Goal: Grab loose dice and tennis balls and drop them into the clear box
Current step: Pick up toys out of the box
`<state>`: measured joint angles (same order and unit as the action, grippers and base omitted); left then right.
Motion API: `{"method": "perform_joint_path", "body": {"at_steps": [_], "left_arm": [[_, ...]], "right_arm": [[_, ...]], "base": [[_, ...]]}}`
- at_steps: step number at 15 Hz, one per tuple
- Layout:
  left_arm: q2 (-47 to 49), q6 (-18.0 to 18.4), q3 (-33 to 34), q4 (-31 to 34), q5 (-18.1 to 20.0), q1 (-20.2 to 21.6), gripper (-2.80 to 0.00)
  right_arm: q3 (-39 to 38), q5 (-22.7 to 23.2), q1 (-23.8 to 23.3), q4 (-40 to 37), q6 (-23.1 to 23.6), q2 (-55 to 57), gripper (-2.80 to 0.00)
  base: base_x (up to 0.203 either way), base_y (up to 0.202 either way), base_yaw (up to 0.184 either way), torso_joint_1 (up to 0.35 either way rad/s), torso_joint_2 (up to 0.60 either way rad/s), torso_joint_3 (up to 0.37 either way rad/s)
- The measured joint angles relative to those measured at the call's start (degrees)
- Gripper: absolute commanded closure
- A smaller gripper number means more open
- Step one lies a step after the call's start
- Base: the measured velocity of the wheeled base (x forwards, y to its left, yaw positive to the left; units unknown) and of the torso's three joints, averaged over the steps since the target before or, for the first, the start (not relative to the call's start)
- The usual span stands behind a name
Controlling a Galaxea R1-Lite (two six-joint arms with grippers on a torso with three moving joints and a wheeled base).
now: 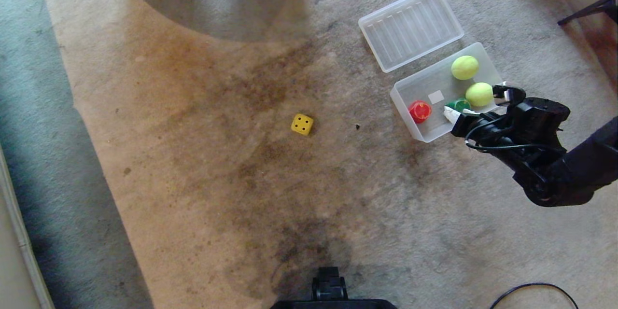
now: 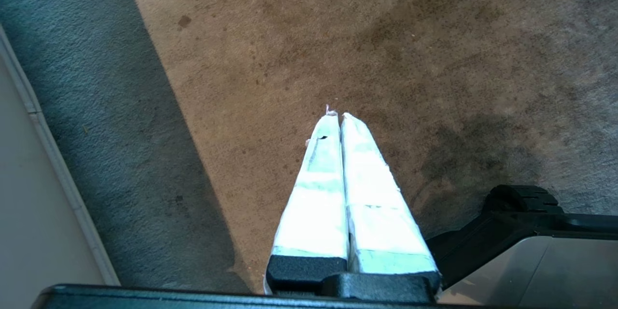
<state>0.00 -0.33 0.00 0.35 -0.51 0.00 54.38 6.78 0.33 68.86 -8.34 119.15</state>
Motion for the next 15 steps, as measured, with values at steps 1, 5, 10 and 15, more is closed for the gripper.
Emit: {"method": "perform_joint_path", "body": {"at_steps": [1, 5, 10, 15], "left_arm": [[0.0, 0.0, 0.0, 0.0, 0.0, 0.0, 0.0], [0.0, 0.0, 0.0, 0.0, 0.0, 0.0, 0.0], [0.0, 0.0, 0.0, 0.0, 0.0, 0.0, 0.0], [0.0, 0.0, 0.0, 0.0, 0.0, 0.0, 0.0]], "right_arm": [[-3.5, 0.2, -0.1, -2.4, -0.5, -4.3, 0.0], [-21.1, 0.8, -0.1, -18.4, 2.5, -30.2, 0.0], [-34.9, 0.9, -0.2, -49.9, 6.1, -66.5, 0.0], [-43.5, 0.2, -0.4, -73.8, 9.8, -101.5, 0.0]], "base": [[0.0, 0.0, 0.0, 0.0, 0.0, 0.0], [0.0, 0.0, 0.0, 0.0, 0.0, 0.0], [0.0, 0.0, 0.0, 0.0, 0.0, 0.0], [0.0, 0.0, 0.0, 0.0, 0.0, 0.0]]}}
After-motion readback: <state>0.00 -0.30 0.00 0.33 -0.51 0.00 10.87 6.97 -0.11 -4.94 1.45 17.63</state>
